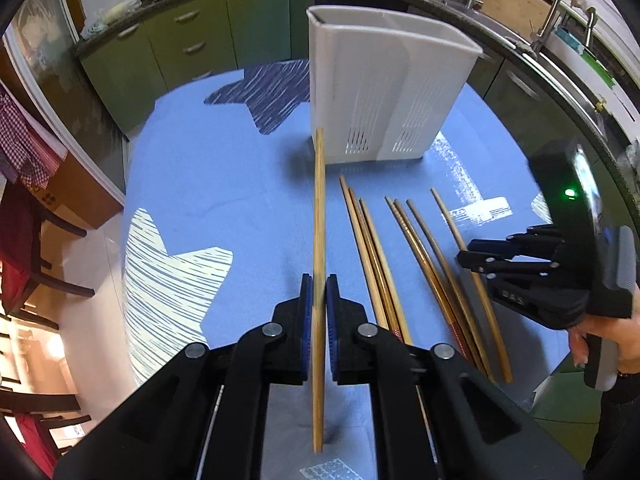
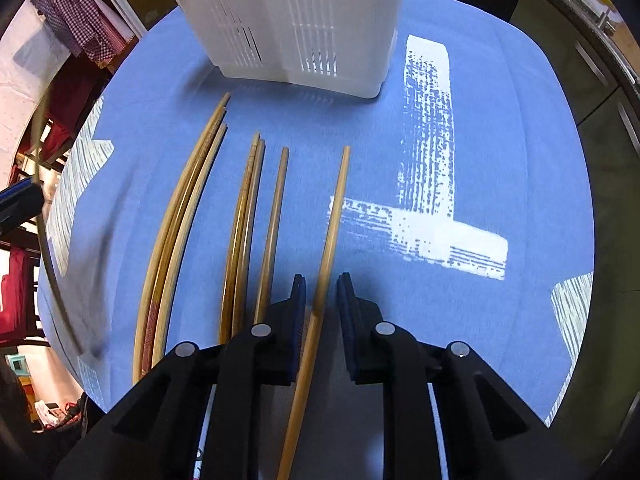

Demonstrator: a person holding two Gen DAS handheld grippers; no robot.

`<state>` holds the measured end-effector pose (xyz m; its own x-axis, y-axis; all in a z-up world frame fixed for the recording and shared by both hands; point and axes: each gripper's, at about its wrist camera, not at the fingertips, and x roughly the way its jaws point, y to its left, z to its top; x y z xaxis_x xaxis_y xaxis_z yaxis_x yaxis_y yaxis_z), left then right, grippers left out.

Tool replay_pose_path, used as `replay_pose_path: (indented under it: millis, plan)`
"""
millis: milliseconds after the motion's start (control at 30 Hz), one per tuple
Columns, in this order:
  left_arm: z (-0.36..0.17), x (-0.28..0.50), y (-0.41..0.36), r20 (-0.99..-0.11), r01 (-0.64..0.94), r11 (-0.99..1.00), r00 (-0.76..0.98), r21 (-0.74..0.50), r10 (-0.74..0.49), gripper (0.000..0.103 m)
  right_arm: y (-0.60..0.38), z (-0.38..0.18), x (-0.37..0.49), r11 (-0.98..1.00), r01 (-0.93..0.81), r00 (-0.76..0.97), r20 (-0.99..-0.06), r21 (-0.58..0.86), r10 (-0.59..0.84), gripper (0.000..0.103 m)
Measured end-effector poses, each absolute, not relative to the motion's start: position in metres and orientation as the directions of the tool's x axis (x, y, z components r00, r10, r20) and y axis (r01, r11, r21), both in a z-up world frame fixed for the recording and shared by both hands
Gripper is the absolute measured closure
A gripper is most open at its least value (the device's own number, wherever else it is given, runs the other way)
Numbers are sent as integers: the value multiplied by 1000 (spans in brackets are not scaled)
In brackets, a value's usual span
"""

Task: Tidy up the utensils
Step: 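Lift the chopstick upright with the left tool while the right tool grasps another chopstick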

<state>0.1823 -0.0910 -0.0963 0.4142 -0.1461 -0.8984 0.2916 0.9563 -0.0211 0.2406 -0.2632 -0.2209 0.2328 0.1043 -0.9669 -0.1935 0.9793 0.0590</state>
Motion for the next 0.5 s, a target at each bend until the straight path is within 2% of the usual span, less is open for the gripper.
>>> replay_pose_path:
  millis: [200,333,500]
  plan:
    - [-87,176,-89,-884,295,955,441,-19,-154,96,-259,-222,243,980,-196,245,-966,35,83,96]
    - [-82,174,-86,-876,296,955,456,-18,-158,96,-259,-218,240,981,-191,269,-958,45,96,96]
    - [-74,171,-83,-863,301,953,477,-18,-167,96,-268,-188,230,978,-191,343,-927,86,149,96]
